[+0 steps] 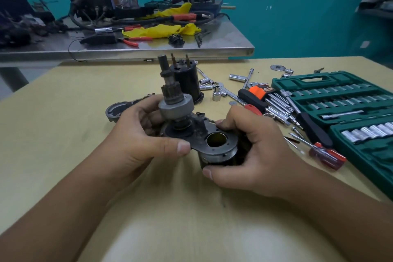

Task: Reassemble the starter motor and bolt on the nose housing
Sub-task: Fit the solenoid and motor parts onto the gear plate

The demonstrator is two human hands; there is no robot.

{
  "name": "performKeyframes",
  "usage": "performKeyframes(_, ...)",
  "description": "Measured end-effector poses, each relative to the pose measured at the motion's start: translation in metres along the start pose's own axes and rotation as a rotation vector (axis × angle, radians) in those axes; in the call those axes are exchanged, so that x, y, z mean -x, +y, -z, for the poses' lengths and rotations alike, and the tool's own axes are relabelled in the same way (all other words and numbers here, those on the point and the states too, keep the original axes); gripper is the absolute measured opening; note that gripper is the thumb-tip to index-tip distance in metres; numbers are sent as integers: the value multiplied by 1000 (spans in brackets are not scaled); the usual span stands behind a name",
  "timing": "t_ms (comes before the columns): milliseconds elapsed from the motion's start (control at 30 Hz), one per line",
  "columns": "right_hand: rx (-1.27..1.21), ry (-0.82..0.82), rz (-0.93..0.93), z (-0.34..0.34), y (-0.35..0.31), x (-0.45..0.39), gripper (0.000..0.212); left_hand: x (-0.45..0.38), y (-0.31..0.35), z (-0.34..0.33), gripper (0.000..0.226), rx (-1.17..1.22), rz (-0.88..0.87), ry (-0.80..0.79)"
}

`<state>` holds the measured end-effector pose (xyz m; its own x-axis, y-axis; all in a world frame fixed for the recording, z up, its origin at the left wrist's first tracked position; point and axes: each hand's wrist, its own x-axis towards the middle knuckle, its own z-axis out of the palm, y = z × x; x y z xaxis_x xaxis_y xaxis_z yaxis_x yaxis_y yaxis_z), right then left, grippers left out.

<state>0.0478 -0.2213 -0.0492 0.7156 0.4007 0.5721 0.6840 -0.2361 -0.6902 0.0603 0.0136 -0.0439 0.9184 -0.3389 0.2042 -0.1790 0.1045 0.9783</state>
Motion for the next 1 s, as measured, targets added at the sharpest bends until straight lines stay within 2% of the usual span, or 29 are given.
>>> performKeyframes(100, -30, 54, -11, -5, 3, 1, 49, 0, -6, -7, 101, -2, 18, 33)
performKeyframes(167, -41, 72, -39, -4, 4, 1, 51, -1, -6, -12, 97, -30, -3, 46)
performKeyframes(300, -151, -42, -204, 11, 3, -3, 48, -1, -6, -16, 89, 4, -38, 54)
performKeyframes(367, -175, -54, -310, 20, 4, -7, 44, -1, -6, -15, 90, -51, -71, 104)
performKeyframes(467, -167, -7, -488, 34, 12, -11, 38, -1, -3, -10, 76, -162, -148, 164)
performKeyframes(567, -175, 0, -567, 39, 17, -13, 28, -1, -1, -7, 72, -264, -159, 196)
performKeyframes(667, -191, 61, -692, 41, 22, -17, 15, -1, 2, -9, 69, -386, -162, 200)
performKeyframes(733, -196, 123, -799, 47, 23, -20, 20, 0, 5, -12, 65, -463, -162, 165)
performKeyframes(867, -226, 195, -751, 56, 13, -20, 35, 2, 8, -22, 64, -524, -157, 127)
performKeyframes(1000, -273, 286, -640, 52, 0, -20, 13, 5, 10, -28, 68, -518, -152, 128)
